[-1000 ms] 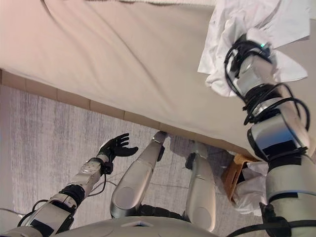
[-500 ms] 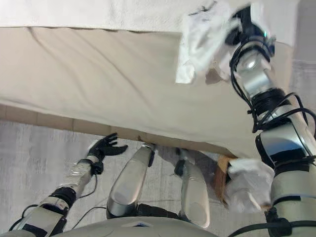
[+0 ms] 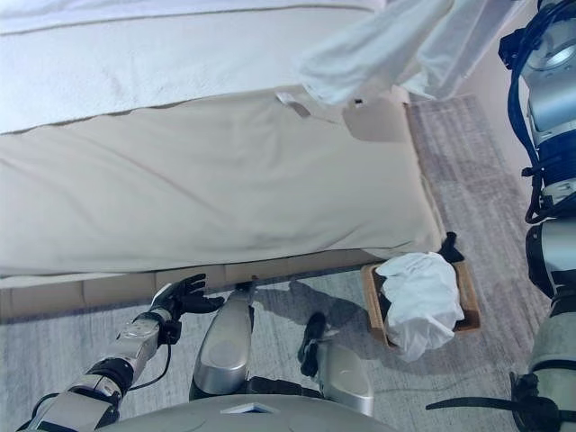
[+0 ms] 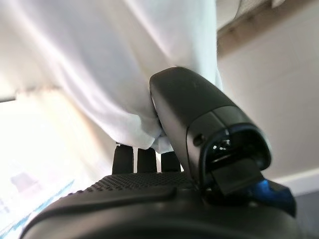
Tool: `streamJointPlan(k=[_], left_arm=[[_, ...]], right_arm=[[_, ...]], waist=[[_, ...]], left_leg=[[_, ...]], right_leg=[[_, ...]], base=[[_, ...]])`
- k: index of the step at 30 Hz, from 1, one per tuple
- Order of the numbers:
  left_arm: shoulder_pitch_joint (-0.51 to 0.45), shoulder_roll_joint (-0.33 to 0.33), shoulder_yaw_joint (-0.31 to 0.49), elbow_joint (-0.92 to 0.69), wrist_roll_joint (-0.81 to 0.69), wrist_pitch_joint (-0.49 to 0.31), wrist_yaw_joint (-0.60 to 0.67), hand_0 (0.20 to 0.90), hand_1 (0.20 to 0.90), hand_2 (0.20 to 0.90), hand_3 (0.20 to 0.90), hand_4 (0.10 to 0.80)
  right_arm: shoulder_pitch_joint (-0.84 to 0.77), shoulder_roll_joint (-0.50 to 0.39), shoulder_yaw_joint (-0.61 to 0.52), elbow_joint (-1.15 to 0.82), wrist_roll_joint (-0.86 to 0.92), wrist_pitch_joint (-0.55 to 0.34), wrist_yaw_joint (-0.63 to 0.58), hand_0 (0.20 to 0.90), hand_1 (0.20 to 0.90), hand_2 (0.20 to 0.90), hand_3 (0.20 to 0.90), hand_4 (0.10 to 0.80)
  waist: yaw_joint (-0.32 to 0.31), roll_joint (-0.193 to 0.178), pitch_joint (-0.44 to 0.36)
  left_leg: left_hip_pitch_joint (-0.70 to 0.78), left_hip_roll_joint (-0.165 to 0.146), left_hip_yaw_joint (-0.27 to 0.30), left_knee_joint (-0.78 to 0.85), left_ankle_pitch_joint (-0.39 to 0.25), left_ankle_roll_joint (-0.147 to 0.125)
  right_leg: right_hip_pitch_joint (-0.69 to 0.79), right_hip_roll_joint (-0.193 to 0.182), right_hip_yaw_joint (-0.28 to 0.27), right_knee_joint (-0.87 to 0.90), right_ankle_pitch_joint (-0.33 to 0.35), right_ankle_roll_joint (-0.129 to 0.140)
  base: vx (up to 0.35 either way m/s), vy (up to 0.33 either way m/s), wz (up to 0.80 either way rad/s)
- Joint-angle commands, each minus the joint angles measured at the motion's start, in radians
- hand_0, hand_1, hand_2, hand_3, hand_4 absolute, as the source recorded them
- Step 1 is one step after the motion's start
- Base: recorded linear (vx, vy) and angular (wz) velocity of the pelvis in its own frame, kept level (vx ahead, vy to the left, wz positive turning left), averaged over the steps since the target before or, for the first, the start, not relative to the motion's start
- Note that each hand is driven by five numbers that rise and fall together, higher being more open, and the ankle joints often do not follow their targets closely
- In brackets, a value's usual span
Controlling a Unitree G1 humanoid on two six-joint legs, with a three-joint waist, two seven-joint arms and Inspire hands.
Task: Pick up the clothes from the bed and place them into the basket
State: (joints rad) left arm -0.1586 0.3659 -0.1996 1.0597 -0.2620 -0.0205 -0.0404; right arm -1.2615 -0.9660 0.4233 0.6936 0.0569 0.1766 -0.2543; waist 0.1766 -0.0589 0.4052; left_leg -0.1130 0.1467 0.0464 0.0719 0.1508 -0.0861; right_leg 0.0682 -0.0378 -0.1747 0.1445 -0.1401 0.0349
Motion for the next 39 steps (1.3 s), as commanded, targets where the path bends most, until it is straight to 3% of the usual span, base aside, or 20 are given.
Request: streamJointPlan(k=[1, 4, 7, 9, 12, 16, 18, 19, 21, 22, 23, 33, 39], left_arm=[[0.081, -0.017, -0.058, 0.086, 0.067, -0.004, -0.014, 0.900, 0.900, 0.900, 0.900, 0.800], [0.086, -0.024, -0.041, 0.123, 0.053, 0.024, -0.005, 0.900, 0.900, 0.900, 0.900, 0.800], [0.090, -0.027, -0.035, 0.132, 0.057, 0.028, -0.005, 0.900, 0.900, 0.900, 0.900, 0.800], [0.089, -0.020, -0.036, 0.139, 0.056, 0.020, -0.013, 0.900, 0.900, 0.900, 0.900, 0.800], [0.079, -0.014, -0.033, 0.142, 0.077, 0.026, -0.025, 0.900, 0.900, 0.900, 0.900, 0.800], [0.087, -0.004, -0.042, 0.149, 0.096, 0.014, -0.033, 0.900, 0.900, 0.900, 0.900, 0.800], [0.090, 0.008, -0.041, 0.146, 0.097, 0.017, -0.034, 0.900, 0.900, 0.900, 0.900, 0.800], [0.087, 0.013, -0.041, 0.146, 0.093, 0.020, -0.031, 0.900, 0.900, 0.900, 0.900, 0.800], [0.087, 0.016, -0.038, 0.146, 0.089, 0.020, -0.029, 0.900, 0.900, 0.900, 0.900, 0.800], [0.084, 0.020, -0.028, 0.143, 0.074, 0.024, -0.026, 0.900, 0.900, 0.900, 0.900, 0.800], [0.084, 0.023, -0.025, 0.137, 0.068, 0.026, -0.027, 0.900, 0.900, 0.900, 0.900, 0.800], [0.072, 0.001, -0.054, 0.120, 0.088, 0.017, -0.027, 0.900, 0.900, 0.900, 0.900, 0.800], [0.071, -0.021, -0.079, 0.082, 0.096, 0.004, -0.021, 0.900, 0.900, 0.900, 0.900, 0.800]], right_arm=[[-0.004, -0.055, -0.012, -0.131, 0.003, -0.066, -0.023, 0.300, 0.300, 0.300, 0.200, 0.100], [0.046, -0.037, -0.033, -0.136, 0.020, -0.080, -0.047, 0.300, 0.300, 0.300, 0.200, 0.100], [0.098, -0.044, -0.070, -0.146, 0.025, -0.087, -0.083, 0.300, 0.300, 0.300, 0.200, 0.100], [0.112, -0.053, -0.083, -0.126, 0.029, -0.097, -0.084, 0.300, 0.300, 0.300, 0.200, 0.100], [0.156, -0.052, -0.108, -0.114, 0.019, -0.089, -0.087, 0.300, 0.300, 0.300, 0.200, 0.100], [0.203, -0.049, -0.128, -0.100, 0.013, -0.089, -0.082, 0.300, 0.300, 0.300, 0.200, 0.100], [0.237, -0.044, -0.148, -0.101, 0.014, -0.082, -0.080, 0.300, 0.300, 0.300, 0.200, 0.100], [0.245, -0.032, -0.154, -0.088, 0.012, -0.084, -0.086, 0.300, 0.300, 0.300, 0.200, 0.100], [0.244, -0.026, -0.155, -0.082, 0.019, -0.083, -0.087, 0.300, 0.300, 0.300, 0.200, 0.100], [0.248, -0.014, -0.161, -0.075, 0.028, -0.081, -0.091, 0.300, 0.300, 0.300, 0.200, 0.100], [0.258, -0.008, -0.171, -0.069, 0.034, -0.077, -0.096, 0.300, 0.300, 0.300, 0.200, 0.100], [0.385, 0.007, -0.231, -0.082, 0.029, -0.066, -0.092, 0.300, 0.300, 0.300, 0.200, 0.100], [0.441, 0.022, -0.306, -0.133, 0.013, -0.113, -0.217, 0.300, 0.300, 0.300, 0.200, 0.100]], waist=[[0.002, -0.018, -0.229], [-0.027, -0.039, -0.262], [-0.053, -0.039, -0.288], [-0.063, -0.029, -0.307], [-0.084, -0.015, -0.322], [-0.098, -0.002, -0.328], [-0.106, 0.005, -0.330], [-0.104, 0.011, -0.329], [-0.101, 0.013, -0.327], [-0.103, 0.020, -0.327], [-0.104, 0.024, -0.327], [-0.149, 0.022, -0.336], [-0.164, 0.029, -0.327]], left_leg=[[-0.130, -0.129, -0.095, 0.066, 0.045, 0.005], [-0.067, -0.201, -0.132, 0.201, -0.094, 0.045], [-0.007, -0.238, -0.183, 0.241, -0.156, 0.061], [0.056, -0.248, -0.225, 0.144, -0.209, 0.082], [0.111, -0.249, -0.220, 0.037, -0.227, 0.109], [0.139, -0.251, -0.199, -0.004, -0.224, 0.121], [0.155, -0.246, -0.172, -0.033, -0.220, 0.126], [0.161, -0.238, -0.138, -0.050, -0.217, 0.125], [0.166, -0.234, -0.118, -0.057, -0.216, 0.125], [0.172, -0.223, -0.081, -0.074, -0.213, 0.122], [0.181, -0.218, -0.059, -0.089, -0.210, 0.122], [0.199, -0.198, -0.005, -0.123, -0.209, 0.118], [0.203, -0.181, 0.018, -0.132, -0.206, 0.104]], right_leg=[[0.063, 0.029, 0.033, -0.026, 0.017, -0.052], [0.036, -0.001, 0.060, -0.052, 0.055, -0.048], [0.010, -0.010, 0.095, -0.082, 0.092, -0.039], [-0.010, -0.006, 0.122, -0.090, 0.106, -0.027], [-0.031, -0.005, 0.154, -0.097, 0.126, -0.009], [-0.044, -0.013, 0.167, -0.107, 0.156, 0.011], [-0.056, -0.024, 0.154, -0.115, 0.176, 0.026], [-0.066, -0.040, 0.114, -0.113, 0.183, 0.037], [-0.069, -0.047, 0.094, -0.111, 0.184, 0.042], [-0.076, -0.058, 0.049, -0.110, 0.187, 0.050], [-0.079, -0.058, 0.042, -0.116, 0.192, 0.054], [-0.054, -0.023, 0.084, -0.160, 0.180, 0.029], [-0.032, -0.005, 0.093, -0.197, 0.180, 0.018]], base=[[-0.188, -0.062, -0.08], [-0.206, -0.001, -0.22], [-0.189, 0.086, -0.30], [-0.136, 0.112, -0.11], [-0.097, 0.113, -0.30], [-0.042, 0.085, -0.26], [-0.080, 0.064, -0.39], [-0.095, 0.036, -0.34], [-0.076, 0.018, -0.56], [-0.078, -0.002, -0.75], [-0.096, -0.018, -0.84], [0.001, -0.068, -0.36], [0.018, -0.083, -0.13]])
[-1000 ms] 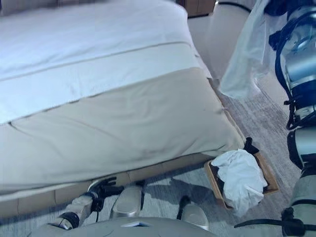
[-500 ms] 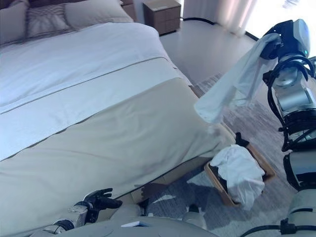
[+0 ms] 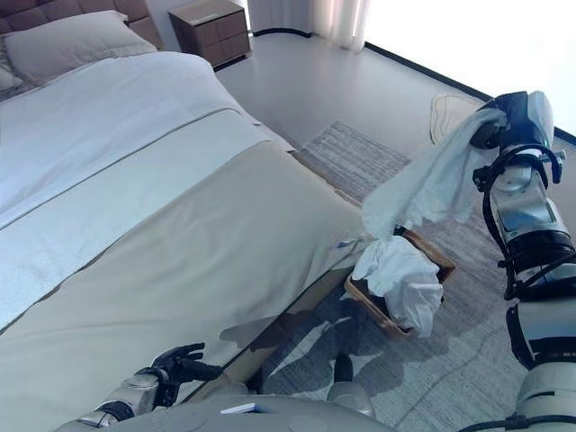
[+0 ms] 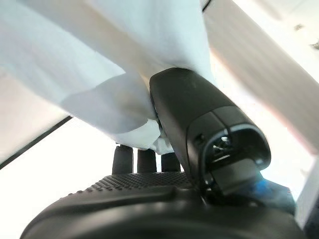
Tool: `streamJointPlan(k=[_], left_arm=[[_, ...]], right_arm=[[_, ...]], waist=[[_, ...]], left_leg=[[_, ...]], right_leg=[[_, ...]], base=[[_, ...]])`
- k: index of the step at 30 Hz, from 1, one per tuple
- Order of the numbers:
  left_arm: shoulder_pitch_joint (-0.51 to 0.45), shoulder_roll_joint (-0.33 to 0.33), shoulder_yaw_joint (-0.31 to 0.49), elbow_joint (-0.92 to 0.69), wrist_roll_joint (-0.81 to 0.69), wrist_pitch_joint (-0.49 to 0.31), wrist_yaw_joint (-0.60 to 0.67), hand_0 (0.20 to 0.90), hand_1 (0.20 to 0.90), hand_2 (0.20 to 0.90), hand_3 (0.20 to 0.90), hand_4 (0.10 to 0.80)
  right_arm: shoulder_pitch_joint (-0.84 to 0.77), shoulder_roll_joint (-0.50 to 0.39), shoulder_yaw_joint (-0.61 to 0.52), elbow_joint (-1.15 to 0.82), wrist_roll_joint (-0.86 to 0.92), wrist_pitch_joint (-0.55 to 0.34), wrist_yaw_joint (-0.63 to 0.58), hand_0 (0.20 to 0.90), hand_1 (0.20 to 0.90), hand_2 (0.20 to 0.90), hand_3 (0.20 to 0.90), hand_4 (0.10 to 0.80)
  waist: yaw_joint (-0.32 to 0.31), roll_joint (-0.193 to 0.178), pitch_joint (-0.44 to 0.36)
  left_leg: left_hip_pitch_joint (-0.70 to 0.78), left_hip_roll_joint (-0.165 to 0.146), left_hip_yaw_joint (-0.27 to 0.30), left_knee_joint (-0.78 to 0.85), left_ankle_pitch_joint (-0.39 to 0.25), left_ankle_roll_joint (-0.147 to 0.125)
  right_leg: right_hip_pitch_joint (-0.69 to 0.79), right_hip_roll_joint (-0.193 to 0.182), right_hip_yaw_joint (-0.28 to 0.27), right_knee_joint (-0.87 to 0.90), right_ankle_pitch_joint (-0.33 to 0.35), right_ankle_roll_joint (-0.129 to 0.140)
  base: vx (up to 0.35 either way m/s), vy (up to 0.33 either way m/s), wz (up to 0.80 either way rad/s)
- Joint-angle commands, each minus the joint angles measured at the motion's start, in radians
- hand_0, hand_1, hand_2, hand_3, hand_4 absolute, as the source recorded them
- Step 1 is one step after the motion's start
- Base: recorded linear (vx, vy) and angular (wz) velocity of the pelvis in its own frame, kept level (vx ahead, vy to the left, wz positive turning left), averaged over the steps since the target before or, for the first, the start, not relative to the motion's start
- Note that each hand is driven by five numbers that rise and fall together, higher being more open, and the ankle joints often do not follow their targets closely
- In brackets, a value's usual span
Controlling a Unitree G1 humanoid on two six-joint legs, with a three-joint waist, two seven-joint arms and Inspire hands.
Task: Pick up the clothes from the bed and place them into the basket
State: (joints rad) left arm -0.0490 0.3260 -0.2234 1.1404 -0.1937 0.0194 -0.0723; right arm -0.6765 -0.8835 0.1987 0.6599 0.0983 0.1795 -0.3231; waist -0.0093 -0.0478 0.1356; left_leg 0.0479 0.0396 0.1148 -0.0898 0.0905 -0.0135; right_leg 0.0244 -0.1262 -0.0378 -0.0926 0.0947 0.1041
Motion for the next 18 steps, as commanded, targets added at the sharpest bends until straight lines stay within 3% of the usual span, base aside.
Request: streamJointPlan(k=[1, 11, 18], left_arm=[[-0.038, 0.018, -0.056, -0.002, 0.028, -0.035, 0.011, 0.900, 0.900, 0.900, 0.900, 0.800], [-0.048, 0.015, -0.067, -0.018, 0.031, -0.023, 0.021, 0.900, 0.900, 0.900, 0.900, 0.800], [-0.101, 0.017, -0.071, -0.051, -0.024, -0.049, 0.053, 0.900, 0.900, 0.900, 0.900, 0.800]], right_arm=[[-0.141, -0.060, -0.088, -0.105, -0.027, -0.119, -0.155, 0.300, 0.300, 0.300, 0.200, 0.100], [-0.040, -0.037, -0.134, -0.099, -0.044, -0.078, -0.144, 0.300, 0.300, 0.300, 0.200, 0.100], [-0.068, -0.025, -0.086, 0.014, -0.062, -0.016, -0.127, 0.300, 0.300, 0.300, 0.200, 0.100]], waist=[[0.022, 0.019, -0.057], [0.008, 0.039, -0.026], [0.007, 0.065, 0.078]], left_leg=[[0.041, -0.073, -0.050, 0.031, -0.145, 0.030], [0.000, -0.060, -0.047, 0.056, -0.137, 0.010], [-0.087, -0.053, -0.052, 0.081, -0.115, -0.010]], right_leg=[[0.013, 0.085, -0.044, 0.038, -0.055, -0.052], [-0.003, 0.095, -0.044, 0.033, -0.063, -0.064], [-0.074, 0.096, -0.063, 0.048, -0.059, -0.078]], base=[[0.024, -0.086, -0.04], [0.008, -0.081, -0.01], [-0.120, -0.094, 0.00]])
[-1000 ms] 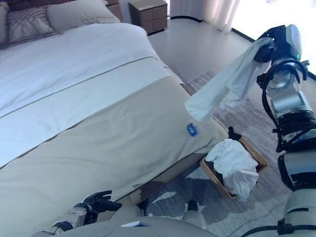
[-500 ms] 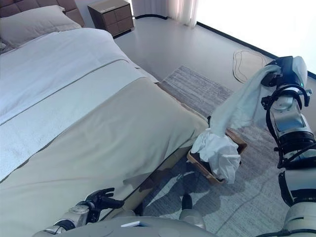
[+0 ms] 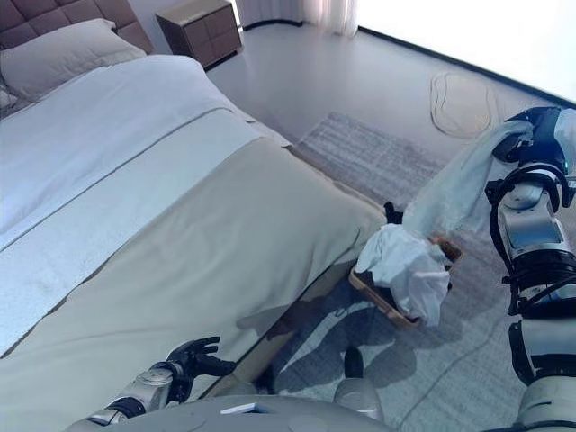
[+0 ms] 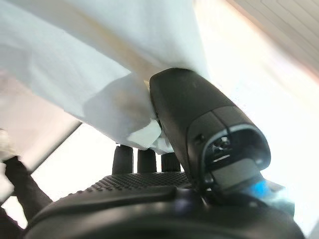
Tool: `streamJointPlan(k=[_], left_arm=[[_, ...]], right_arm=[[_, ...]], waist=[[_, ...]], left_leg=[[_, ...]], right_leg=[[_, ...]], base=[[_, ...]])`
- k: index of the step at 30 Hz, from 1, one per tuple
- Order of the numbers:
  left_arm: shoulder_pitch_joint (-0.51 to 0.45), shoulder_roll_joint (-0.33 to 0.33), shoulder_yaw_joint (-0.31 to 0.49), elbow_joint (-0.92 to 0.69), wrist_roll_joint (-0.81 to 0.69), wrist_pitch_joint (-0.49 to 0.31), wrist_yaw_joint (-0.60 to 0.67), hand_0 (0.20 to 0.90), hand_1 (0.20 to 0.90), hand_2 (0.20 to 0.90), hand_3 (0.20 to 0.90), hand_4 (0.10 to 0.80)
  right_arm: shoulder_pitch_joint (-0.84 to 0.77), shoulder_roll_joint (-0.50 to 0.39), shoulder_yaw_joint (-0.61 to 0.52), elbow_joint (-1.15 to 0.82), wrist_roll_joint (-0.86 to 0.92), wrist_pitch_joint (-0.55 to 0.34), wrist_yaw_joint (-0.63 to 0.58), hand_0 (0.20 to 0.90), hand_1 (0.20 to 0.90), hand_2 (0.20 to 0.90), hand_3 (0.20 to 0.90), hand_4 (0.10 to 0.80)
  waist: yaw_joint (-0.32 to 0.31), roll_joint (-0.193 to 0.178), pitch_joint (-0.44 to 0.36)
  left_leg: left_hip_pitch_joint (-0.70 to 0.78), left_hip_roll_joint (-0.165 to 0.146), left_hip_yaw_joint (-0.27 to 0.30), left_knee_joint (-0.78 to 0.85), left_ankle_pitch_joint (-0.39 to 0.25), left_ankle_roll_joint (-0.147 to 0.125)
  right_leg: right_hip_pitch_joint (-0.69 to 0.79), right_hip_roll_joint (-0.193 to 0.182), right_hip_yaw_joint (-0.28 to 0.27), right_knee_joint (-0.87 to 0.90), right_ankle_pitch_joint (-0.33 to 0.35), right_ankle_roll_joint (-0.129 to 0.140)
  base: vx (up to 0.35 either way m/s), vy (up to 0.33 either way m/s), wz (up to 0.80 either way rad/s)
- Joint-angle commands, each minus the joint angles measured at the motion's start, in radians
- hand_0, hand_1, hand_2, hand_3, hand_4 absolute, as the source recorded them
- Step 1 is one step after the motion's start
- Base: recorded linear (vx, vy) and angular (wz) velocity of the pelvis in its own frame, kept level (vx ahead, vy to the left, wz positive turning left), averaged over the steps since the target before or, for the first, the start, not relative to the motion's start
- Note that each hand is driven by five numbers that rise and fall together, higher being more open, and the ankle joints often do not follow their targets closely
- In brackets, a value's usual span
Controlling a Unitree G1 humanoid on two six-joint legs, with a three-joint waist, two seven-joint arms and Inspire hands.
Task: Pick up the clothes from the bed and place them into the basket
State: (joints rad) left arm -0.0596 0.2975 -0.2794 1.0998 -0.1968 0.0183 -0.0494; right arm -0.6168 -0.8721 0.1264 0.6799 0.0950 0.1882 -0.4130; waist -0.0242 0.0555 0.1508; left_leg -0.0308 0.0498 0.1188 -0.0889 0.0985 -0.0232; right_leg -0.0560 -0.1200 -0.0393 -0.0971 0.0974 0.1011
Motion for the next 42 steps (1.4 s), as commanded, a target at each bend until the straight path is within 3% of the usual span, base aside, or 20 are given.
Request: streamJointPlan(k=[1, 6, 7, 8, 9, 16, 28, 32, 38, 42], left_arm=[[-0.096, 0.046, -0.015, -0.017, -0.029, -0.053, 0.034, 0.900, 0.900, 0.900, 0.900, 0.800], [-0.104, 0.052, -0.016, -0.067, -0.058, -0.076, 0.039, 0.900, 0.900, 0.900, 0.900, 0.800], [-0.105, 0.056, -0.016, -0.072, -0.062, -0.082, 0.035, 0.900, 0.900, 0.900, 0.900, 0.800], [-0.104, 0.057, -0.018, -0.079, -0.067, -0.085, 0.034, 0.900, 0.900, 0.900, 0.900, 0.800], [-0.104, 0.058, -0.020, -0.090, -0.070, -0.085, 0.034, 0.900, 0.900, 0.900, 0.900, 0.800], [-0.091, 0.073, -0.018, -0.106, -0.086, -0.091, -0.015, 0.900, 0.900, 0.900, 0.900, 0.800], [-0.065, 0.072, 0.009, -0.094, -0.108, -0.087, -0.069, 0.900, 0.900, 0.900, 0.900, 0.800], [-0.070, 0.067, 0.013, -0.084, -0.095, -0.080, -0.076, 0.900, 0.900, 0.900, 0.900, 0.800], [-0.077, 0.066, 0.005, -0.067, -0.088, -0.082, -0.072, 0.900, 0.900, 0.900, 0.900, 0.800], [-0.082, 0.072, 0.007, -0.058, -0.087, -0.083, -0.072, 0.900, 0.900, 0.900, 0.900, 0.800]], right_arm=[[-0.131, -0.037, -0.005, 0.007, -0.056, -0.011, -0.039, 0.300, 0.300, 0.300, 0.200, 0.100], [-0.092, -0.031, -0.002, 0.061, -0.043, 0.007, -0.046, 0.300, 0.300, 0.300, 0.200, 0.100], [-0.083, -0.029, -0.004, 0.075, -0.045, 0.016, -0.045, 0.422, 0.422, 0.422, 0.343, 0.243], [-0.077, -0.029, -0.002, 0.093, -0.052, 0.029, -0.040, 0.841, 0.841, 0.841, 0.831, 0.731], [-0.074, -0.032, 0.001, 0.117, -0.036, 0.029, -0.038, 0.900, 0.900, 0.900, 0.900, 0.800], [-0.039, -0.028, -0.015, 0.174, -0.033, 0.015, -0.027, 0.900, 0.900, 0.900, 0.900, 0.800], [0.042, 0.014, -0.057, 0.132, -0.035, -0.047, -0.025, 0.900, 0.900, 0.900, 0.900, 0.800], [0.073, 0.027, -0.071, 0.108, -0.051, -0.024, -0.015, 0.900, 0.900, 0.900, 0.900, 0.800], [0.058, 0.013, -0.065, 0.188, -0.059, -0.015, 0.025, 0.900, 0.900, 0.900, 0.900, 0.800], [0.047, -0.003, -0.052, 0.223, -0.075, 0.025, 0.142, 0.900, 0.900, 0.900, 0.900, 0.800]], waist=[[0.022, -0.035, 0.076], [0.022, -0.023, 0.139], [0.023, -0.021, 0.148], [0.023, -0.018, 0.157], [0.024, -0.014, 0.167], [0.025, -0.009, 0.191], [0.026, -0.036, 0.177], [0.023, -0.042, 0.162], [0.034, -0.043, 0.148], [0.038, -0.044, 0.144]], left_leg=[[-0.022, -0.062, -0.059, 0.086, -0.119, -0.003], [-0.076, -0.051, -0.067, 0.116, -0.105, -0.018], [-0.086, -0.051, -0.068, 0.125, -0.104, -0.020], [-0.094, -0.049, -0.070, 0.132, -0.102, -0.023], [-0.103, -0.048, -0.074, 0.141, -0.101, -0.025], [-0.119, -0.042, -0.057, 0.163, -0.099, -0.035], [-0.116, -0.036, -0.047, 0.202, -0.117, -0.040], [-0.103, -0.034, -0.035, 0.189, -0.116, -0.039], [-0.090, -0.034, -0.034, 0.165, -0.109, -0.040], [-0.084, -0.038, -0.036, 0.150, -0.105, -0.040]], right_leg=[[-0.004, 0.090, -0.065, 0.056, -0.062, -0.077], [-0.042, 0.092, -0.085, 0.074, -0.064, -0.089], [-0.047, 0.092, -0.090, 0.077, -0.064, -0.091], [-0.051, 0.092, -0.094, 0.079, -0.065, -0.093], [-0.056, 0.093, -0.095, 0.083, -0.066, -0.095], [-0.062, 0.092, -0.122, 0.092, -0.073, -0.100], [-0.042, 0.091, -0.125, 0.096, -0.084, -0.101], [-0.034, 0.089, -0.134, 0.093, -0.087, -0.100], [-0.023, 0.086, -0.145, 0.084, -0.087, -0.097], [-0.022, 0.083, -0.150, 0.080, -0.084, -0.094]], base=[[-0.092, -0.092, 0.03], [-0.050, -0.124, 0.06], [-0.035, -0.107, 0.12], [-0.021, -0.112, 0.13], [-0.014, -0.110, 0.08], [-0.001, -0.069, 0.11], [0.006, -0.010, 0.03], [0.013, 0.029, 0.08], [-0.004, 0.034, 0.05], [-0.017, 0.035, 0.09]])
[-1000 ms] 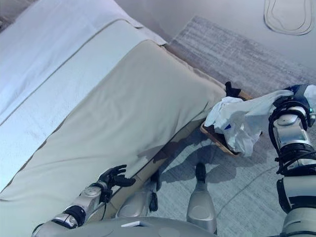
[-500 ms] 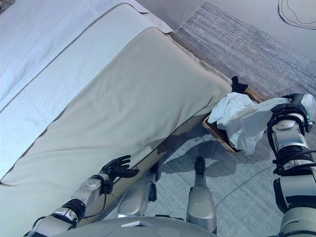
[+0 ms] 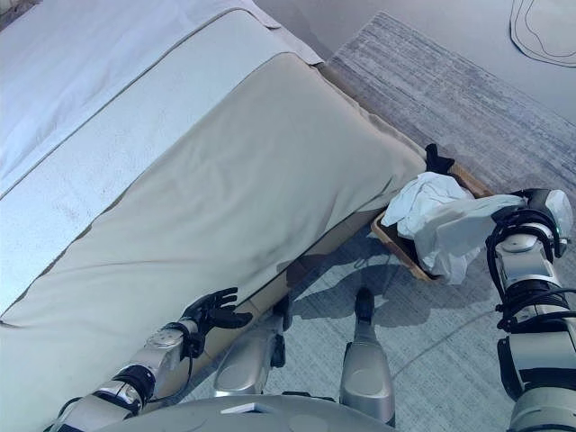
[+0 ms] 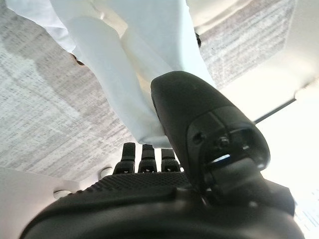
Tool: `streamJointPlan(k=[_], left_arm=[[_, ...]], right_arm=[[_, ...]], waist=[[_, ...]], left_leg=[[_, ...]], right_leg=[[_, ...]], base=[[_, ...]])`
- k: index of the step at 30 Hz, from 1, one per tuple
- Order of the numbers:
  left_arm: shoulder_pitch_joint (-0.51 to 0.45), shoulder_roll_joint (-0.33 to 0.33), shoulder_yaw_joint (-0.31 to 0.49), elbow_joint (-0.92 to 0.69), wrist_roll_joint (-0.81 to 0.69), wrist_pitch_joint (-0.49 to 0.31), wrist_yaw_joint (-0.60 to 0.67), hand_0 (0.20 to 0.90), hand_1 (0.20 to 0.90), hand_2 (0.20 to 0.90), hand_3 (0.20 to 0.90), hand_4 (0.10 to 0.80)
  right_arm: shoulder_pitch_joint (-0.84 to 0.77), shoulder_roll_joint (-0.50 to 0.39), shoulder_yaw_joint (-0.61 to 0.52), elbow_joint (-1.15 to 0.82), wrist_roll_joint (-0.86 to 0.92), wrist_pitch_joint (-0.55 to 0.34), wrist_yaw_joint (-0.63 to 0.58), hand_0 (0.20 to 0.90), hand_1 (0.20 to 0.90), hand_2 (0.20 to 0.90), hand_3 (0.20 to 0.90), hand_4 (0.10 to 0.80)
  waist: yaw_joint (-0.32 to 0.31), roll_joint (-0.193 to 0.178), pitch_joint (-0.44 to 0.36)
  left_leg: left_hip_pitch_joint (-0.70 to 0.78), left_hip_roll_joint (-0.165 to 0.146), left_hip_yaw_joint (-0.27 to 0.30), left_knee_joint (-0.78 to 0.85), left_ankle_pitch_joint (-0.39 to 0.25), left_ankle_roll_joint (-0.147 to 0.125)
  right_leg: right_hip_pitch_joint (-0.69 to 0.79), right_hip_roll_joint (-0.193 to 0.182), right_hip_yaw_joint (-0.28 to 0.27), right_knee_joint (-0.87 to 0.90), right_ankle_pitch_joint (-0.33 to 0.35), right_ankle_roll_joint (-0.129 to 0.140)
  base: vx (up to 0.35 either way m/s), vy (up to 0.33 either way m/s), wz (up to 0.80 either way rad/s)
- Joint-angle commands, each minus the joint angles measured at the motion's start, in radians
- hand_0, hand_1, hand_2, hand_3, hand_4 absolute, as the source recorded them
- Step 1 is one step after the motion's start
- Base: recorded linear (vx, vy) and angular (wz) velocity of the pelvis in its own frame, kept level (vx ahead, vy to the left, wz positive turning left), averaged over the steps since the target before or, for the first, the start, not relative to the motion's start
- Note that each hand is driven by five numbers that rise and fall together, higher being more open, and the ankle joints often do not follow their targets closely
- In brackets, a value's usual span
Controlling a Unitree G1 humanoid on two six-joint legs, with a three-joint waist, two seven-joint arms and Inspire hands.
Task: Pick up the clothes from the bed and place them into the basket
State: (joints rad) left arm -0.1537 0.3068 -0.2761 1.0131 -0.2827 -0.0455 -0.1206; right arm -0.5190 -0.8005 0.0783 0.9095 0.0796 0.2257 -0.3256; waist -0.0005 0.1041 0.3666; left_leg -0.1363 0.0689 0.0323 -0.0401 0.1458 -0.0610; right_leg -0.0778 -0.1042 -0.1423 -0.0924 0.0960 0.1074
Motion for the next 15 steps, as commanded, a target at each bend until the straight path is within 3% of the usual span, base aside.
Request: streamJointPlan(k=[1, 2, 5, 6, 8, 10, 13, 15], left_arm=[[0.008, 0.068, 0.010, 0.028, 0.005, -0.011, -0.002, 0.900, 0.900, 0.900, 0.900, 0.800], [0.008, 0.073, 0.015, 0.026, 0.012, -0.008, -0.006, 0.900, 0.900, 0.900, 0.900, 0.800], [0.001, 0.096, 0.011, 0.020, 0.010, 0.005, -0.007, 0.900, 0.900, 0.900, 0.900, 0.800], [0.003, 0.100, 0.012, 0.014, 0.015, 0.008, -0.004, 0.900, 0.900, 0.900, 0.900, 0.800], [-0.018, 0.132, 0.003, 0.027, 0.015, -0.001, -0.010, 0.900, 0.900, 0.900, 0.900, 0.800], [-0.036, 0.144, -0.003, 0.018, 0.001, -0.005, -0.009, 0.900, 0.900, 0.900, 0.900, 0.800], [-0.073, 0.148, -0.037, 0.011, -0.029, -0.020, -0.004, 0.900, 0.900, 0.900, 0.900, 0.800], [-0.075, 0.145, -0.041, 0.003, -0.043, -0.036, -0.005, 0.900, 0.900, 0.900, 0.900, 0.800]], right_arm=[[-0.050, -0.077, 0.009, 0.006, -0.083, 0.007, 0.127, 0.900, 0.900, 0.900, 0.900, 0.800], [-0.054, -0.077, 0.024, 0.014, -0.175, 0.030, 0.242, 0.900, 0.900, 0.900, 0.900, 0.800], [-0.035, -0.105, 0.078, -0.033, -0.118, -0.004, 0.232, 0.900, 0.900, 0.900, 0.900, 0.800], [-0.040, -0.105, 0.087, -0.054, -0.178, -0.009, 0.288, 0.900, 0.900, 0.900, 0.900, 0.800], [-0.064, -0.118, 0.122, -0.075, -0.116, -0.048, 0.212, 0.900, 0.900, 0.900, 0.900, 0.800], [-0.133, -0.109, 0.140, -0.066, -0.117, -0.022, 0.227, 0.900, 0.900, 0.900, 0.900, 0.800], [-0.228, -0.104, 0.200, -0.048, -0.085, -0.072, 0.196, 0.900, 0.900, 0.900, 0.900, 0.800], [-0.280, -0.083, 0.212, -0.060, -0.117, -0.055, 0.203, 0.900, 0.900, 0.900, 0.900, 0.800]], waist=[[0.016, -0.096, -0.074], [0.018, -0.099, -0.075], [0.018, -0.103, -0.072], [0.019, -0.106, -0.067], [0.024, -0.104, -0.056], [0.028, -0.094, -0.029], [0.032, -0.066, 0.022], [0.029, -0.053, 0.049]], left_leg=[[0.023, -0.059, 0.051, 0.098, -0.151, -0.003], [0.021, -0.059, 0.052, 0.099, -0.152, -0.003], [0.022, -0.062, 0.045, 0.092, -0.145, 0.002], [0.024, -0.061, 0.046, 0.097, -0.149, 0.005], [0.003, -0.065, 0.041, 0.107, -0.149, 0.012], [-0.028, -0.069, 0.033, 0.121, -0.149, 0.011], [-0.074, -0.088, 0.009, 0.121, -0.131, 0.017], [-0.088, -0.098, 0.007, 0.117, -0.126, 0.021]], right_leg=[[0.000, 0.065, -0.051, 0.074, -0.082, -0.098], [-0.001, 0.063, -0.054, 0.075, -0.082, -0.096], [-0.002, 0.066, -0.052, 0.077, -0.078, -0.097], [0.000, 0.065, -0.054, 0.081, -0.082, -0.096], [-0.029, 0.060, -0.057, 0.107, -0.087, -0.095], [-0.064, 0.055, -0.062, 0.128, -0.088, -0.094], [-0.117, 0.055, -0.052, 0.139, -0.073, -0.095], [-0.142, 0.056, -0.041, 0.143, -0.067, -0.093]], base=[[-0.011, 0.023, 0.08], [-0.010, 0.016, 0.08], [0.010, -0.016, 0.02], [0.055, -0.064, 0.03], [-0.002, -0.093, 0.02], [-0.134, -0.060, -0.03], [-0.160, 0.022, -0.04], [-0.069, 0.061, 0.03]])
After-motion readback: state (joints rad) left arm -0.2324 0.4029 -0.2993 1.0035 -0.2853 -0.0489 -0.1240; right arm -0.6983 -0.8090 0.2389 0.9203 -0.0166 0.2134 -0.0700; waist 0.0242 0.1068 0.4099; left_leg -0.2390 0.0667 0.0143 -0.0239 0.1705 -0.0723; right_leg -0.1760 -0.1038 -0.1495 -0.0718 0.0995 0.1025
